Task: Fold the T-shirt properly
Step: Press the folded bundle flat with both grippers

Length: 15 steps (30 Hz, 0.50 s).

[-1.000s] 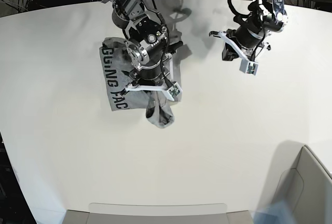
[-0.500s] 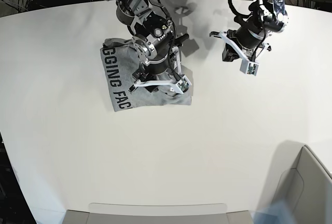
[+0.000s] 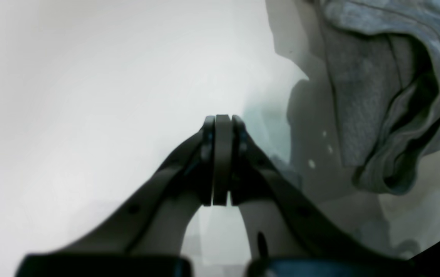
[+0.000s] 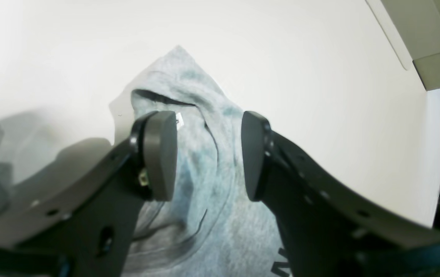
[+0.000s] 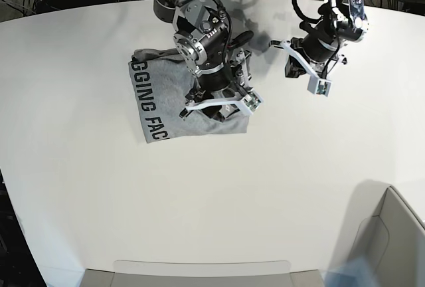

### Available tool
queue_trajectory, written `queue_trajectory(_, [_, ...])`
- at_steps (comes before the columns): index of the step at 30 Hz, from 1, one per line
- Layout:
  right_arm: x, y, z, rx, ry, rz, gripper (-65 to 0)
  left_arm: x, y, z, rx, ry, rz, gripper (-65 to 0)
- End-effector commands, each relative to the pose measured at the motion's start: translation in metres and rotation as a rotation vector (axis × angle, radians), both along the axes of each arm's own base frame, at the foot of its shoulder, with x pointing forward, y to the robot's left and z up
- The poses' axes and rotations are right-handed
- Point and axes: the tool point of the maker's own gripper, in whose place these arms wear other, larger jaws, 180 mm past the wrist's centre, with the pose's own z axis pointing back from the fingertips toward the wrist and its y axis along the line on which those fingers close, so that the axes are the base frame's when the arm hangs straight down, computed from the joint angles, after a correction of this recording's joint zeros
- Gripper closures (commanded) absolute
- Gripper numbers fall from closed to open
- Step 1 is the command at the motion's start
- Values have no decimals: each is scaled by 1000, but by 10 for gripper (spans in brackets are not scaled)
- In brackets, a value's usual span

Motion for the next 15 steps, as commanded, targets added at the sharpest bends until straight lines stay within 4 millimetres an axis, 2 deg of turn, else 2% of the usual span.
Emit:
queue_trajectory(1, [18, -12, 25, 25, -83, -47, -272, 6, 1, 11, 2, -45, -2, 0])
queue_trajectory(4, [41, -54, 38, 51, -114, -174, -261, 16, -4, 29, -17, -138, 2, 0])
queue_trajectory(7, [57, -99, 39, 52, -116, -263, -184, 24, -12, 50, -40, -238, -9, 0])
queue_trajectory(10, [64, -140, 33, 85, -85, -331, -73, 24, -45, 61, -86, -308, -137, 0])
queue_trajectory(12, [65, -163, 29, 133, -54, -364, -4, 18, -76, 67, -132, -346, -247, 0])
queue_trajectory(15, [62, -189, 16, 175, 18, -355, 0, 7, -113, 76, -198, -385, -360, 0])
